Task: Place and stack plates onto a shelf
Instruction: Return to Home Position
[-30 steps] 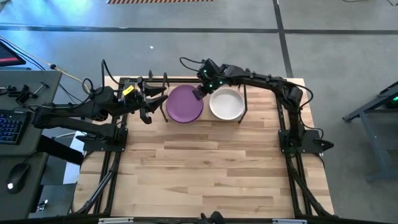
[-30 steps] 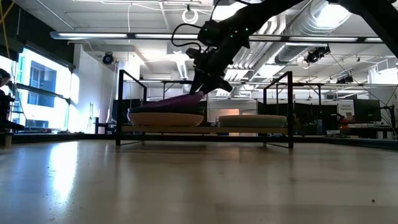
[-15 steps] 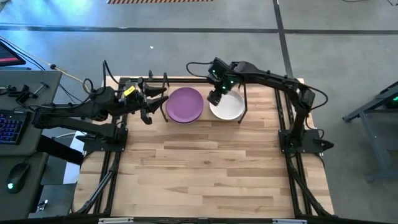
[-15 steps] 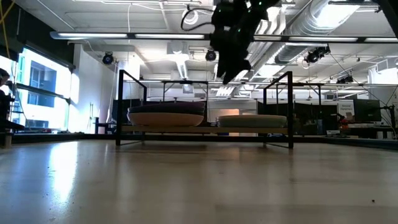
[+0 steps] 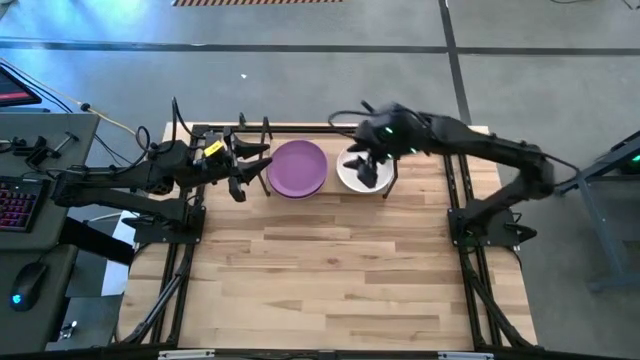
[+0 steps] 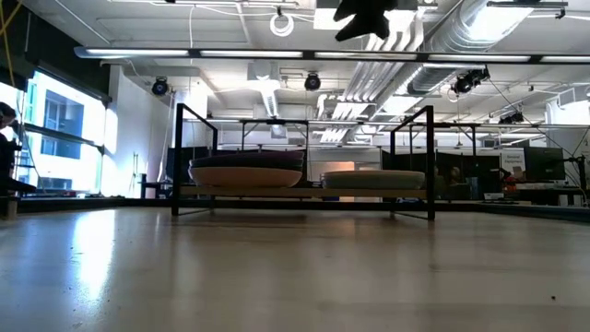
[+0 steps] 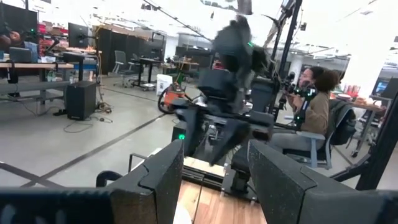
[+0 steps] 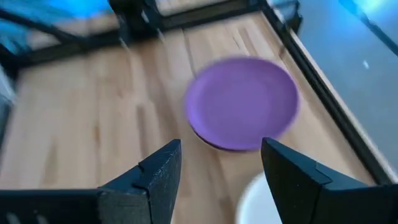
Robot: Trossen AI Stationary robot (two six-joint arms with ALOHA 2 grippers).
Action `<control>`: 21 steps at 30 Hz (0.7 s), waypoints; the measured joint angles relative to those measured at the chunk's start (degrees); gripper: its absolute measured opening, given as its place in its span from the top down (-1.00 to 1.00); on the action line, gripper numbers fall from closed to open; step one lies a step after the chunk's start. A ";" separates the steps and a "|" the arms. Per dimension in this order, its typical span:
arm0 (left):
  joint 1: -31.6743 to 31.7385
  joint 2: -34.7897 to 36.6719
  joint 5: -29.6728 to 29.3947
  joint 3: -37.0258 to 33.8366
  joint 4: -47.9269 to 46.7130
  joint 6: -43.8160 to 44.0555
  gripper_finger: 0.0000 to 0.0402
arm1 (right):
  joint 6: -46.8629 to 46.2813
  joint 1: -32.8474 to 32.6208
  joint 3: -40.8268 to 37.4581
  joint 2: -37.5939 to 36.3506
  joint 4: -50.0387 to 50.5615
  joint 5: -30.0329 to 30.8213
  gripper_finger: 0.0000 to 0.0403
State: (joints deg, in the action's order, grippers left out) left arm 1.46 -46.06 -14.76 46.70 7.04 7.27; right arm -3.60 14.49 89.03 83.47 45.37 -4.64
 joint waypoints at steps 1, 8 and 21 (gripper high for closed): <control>0.01 0.00 0.00 0.00 0.00 0.00 0.16 | -1.38 -0.71 -4.34 -2.92 -4.10 0.02 0.00; -0.01 0.00 2.96 -0.01 -0.20 0.22 0.16 | -13.65 -6.43 -31.67 -20.75 -31.43 0.17 0.00; -0.03 0.00 4.19 0.00 -0.29 2.64 0.16 | -10.46 -10.80 -45.28 -31.15 -53.48 5.29 0.00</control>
State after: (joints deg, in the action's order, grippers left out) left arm 1.43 -46.06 -10.57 46.70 6.75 9.90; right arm -14.06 3.68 43.75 52.31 -8.11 0.64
